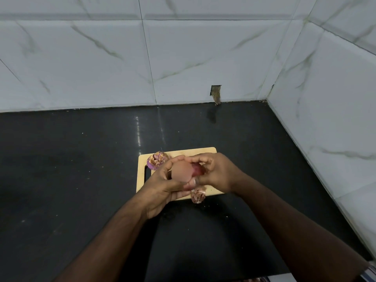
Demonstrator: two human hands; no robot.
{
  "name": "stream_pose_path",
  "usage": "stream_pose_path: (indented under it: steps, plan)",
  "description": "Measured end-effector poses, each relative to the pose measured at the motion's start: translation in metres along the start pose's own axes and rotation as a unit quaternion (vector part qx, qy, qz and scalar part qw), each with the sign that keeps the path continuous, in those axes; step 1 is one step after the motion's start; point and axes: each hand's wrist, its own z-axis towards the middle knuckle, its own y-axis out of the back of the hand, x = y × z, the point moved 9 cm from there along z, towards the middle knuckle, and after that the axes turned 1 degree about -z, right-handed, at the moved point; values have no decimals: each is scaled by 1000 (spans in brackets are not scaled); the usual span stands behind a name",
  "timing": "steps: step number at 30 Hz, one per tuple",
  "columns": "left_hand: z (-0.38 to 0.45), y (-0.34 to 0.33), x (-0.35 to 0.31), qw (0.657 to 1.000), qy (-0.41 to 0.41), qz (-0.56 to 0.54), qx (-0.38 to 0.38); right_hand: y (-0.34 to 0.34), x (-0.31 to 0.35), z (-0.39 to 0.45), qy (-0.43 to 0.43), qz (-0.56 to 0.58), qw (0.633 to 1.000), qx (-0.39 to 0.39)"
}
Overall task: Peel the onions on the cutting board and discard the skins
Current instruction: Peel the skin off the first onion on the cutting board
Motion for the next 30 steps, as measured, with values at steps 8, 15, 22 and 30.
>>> stream_pose_path:
  steps: [8, 15, 22, 30]
  plan:
    - [3, 12, 8, 998, 1, -33, -45, 4, -10, 0, -45, 73, 996, -37]
    - [3, 13, 8, 996, -4, -80, -34, 36, -18, 5, -72, -107, 983, -129]
    - [0, 10, 3, 997, -11, -74, -36, 25, -2, 4, -29, -325, 945, 5]
    - [-5, 0, -6, 1000, -20, -14, -3, -7, 17, -4, 38, -151, 985, 71]
